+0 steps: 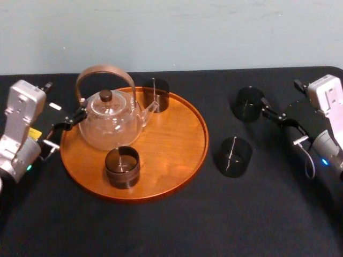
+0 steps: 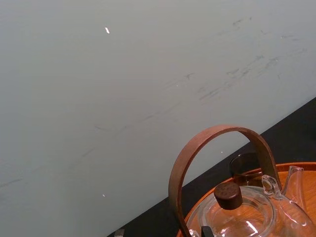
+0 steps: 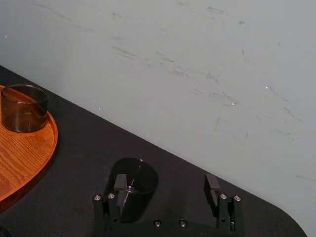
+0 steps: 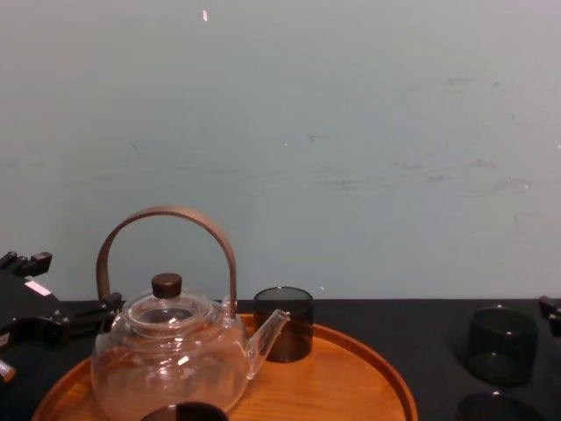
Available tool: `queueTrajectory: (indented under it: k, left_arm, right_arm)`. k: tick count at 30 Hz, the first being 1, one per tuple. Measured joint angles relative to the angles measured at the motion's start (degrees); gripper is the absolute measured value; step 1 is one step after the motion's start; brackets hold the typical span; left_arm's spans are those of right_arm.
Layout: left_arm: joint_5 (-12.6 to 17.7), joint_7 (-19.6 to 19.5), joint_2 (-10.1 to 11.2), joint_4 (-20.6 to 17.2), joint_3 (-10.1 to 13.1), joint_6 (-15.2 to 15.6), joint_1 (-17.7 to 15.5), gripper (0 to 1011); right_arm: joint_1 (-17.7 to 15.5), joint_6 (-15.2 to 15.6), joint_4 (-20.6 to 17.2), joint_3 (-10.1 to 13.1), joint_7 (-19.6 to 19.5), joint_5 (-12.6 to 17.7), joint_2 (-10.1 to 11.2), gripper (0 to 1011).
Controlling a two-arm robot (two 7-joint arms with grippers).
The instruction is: Pick up the glass from the table and place it on the tray.
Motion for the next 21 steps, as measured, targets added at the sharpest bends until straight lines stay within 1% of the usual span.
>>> queueTrajectory:
  k: [21]
  left_arm:
    - [0.0,0.0,0.0,0.0,0.0,0.0,0.0,1010]
  right_arm:
    - [0.0,0.0,0.0,0.0,0.0,0.0,0.0,1002]
